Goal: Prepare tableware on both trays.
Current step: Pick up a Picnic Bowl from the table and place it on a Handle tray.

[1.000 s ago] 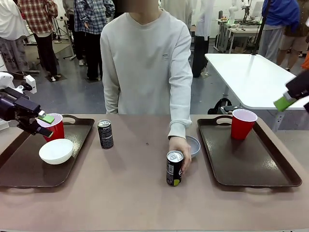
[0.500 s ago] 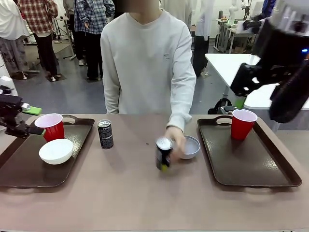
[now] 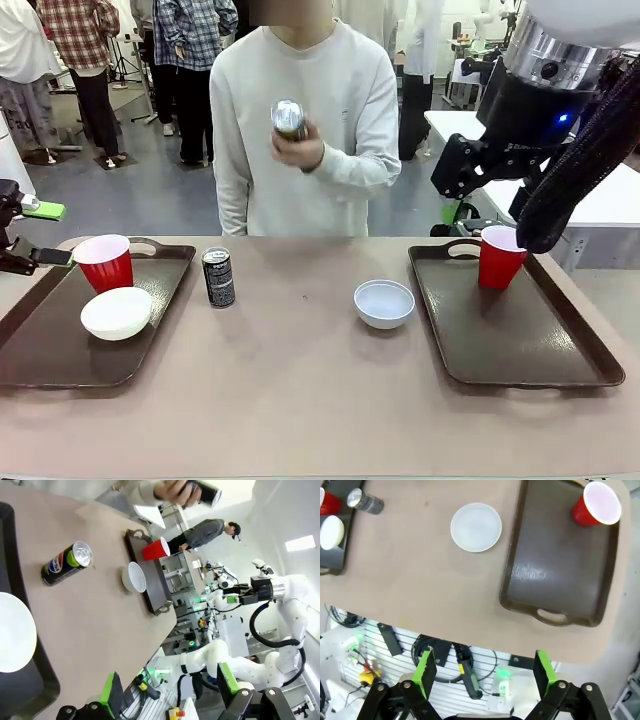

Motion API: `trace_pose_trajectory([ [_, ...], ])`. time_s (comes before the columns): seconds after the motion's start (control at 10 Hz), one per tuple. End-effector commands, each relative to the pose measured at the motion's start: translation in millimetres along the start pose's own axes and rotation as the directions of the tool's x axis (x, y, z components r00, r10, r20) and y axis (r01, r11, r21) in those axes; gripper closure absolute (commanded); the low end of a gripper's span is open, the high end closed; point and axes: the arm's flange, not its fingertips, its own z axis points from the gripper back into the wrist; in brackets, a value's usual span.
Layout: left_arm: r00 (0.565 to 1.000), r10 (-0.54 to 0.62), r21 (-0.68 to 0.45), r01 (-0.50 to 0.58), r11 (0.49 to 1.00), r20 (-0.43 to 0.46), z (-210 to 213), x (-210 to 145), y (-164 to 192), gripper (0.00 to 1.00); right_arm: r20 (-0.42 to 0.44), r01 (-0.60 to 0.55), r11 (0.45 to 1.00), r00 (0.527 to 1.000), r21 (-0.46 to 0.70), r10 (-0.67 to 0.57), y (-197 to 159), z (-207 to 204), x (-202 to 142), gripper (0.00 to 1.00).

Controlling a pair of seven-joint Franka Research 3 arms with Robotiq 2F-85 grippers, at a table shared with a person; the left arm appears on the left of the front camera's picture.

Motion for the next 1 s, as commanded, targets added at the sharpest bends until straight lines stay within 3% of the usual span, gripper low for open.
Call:
trace_pose_trajectory([
  [0.0,1.0,-0.002,-0.036,0.001,0.999,-0.002,2,-5,11,0.0,-0.009,0.01,1.0,1.0,-0.028,-0.01,-4,1,0,0.0],
  [0.1,1.0,-0.002,-0.036,0.001,0.999,-0.002,2,-5,11,0.0,0.0,0.0,1.0,1.0,0.0,0.0,0,0,0,0.0],
  [0.2,1.0,-0.002,-0.036,0.001,0.999,-0.002,2,-5,11,0.0,0.053,0.124,0.986,0.992,-0.113,-0.118,6,-33,24,0.0],
  [0.4,1.0,-0.002,-0.036,0.001,0.999,-0.002,2,-5,11,0.0,0.077,0.092,0.992,0.993,-0.088,-0.085,24,-103,71,0.0],
  [0.6,1.0,-0.002,-0.036,0.001,0.999,-0.002,2,-5,11,0.0,0.06,0.075,0.994,0.996,-0.083,-0.07,32,-135,92,0.0],
  [0.7,1.0,-0.002,-0.036,0.001,0.999,-0.002,2,-5,11,0.0,0.061,0.081,0.993,0.995,-0.086,-0.076,28,-135,89,0.0],
  [0.8,1.0,-0.002,-0.036,0.001,0.999,-0.002,2,-5,11,0.0,0.047,0.086,0.989,0.996,-0.122,-0.08,22,-116,65,0.0],
  [0.9,1.0,-0.002,-0.036,0.001,0.999,-0.002,2,-5,11,0.0,0.048,0.073,0.99,0.997,-0.122,-0.068,8,-71,11,0.0],
])
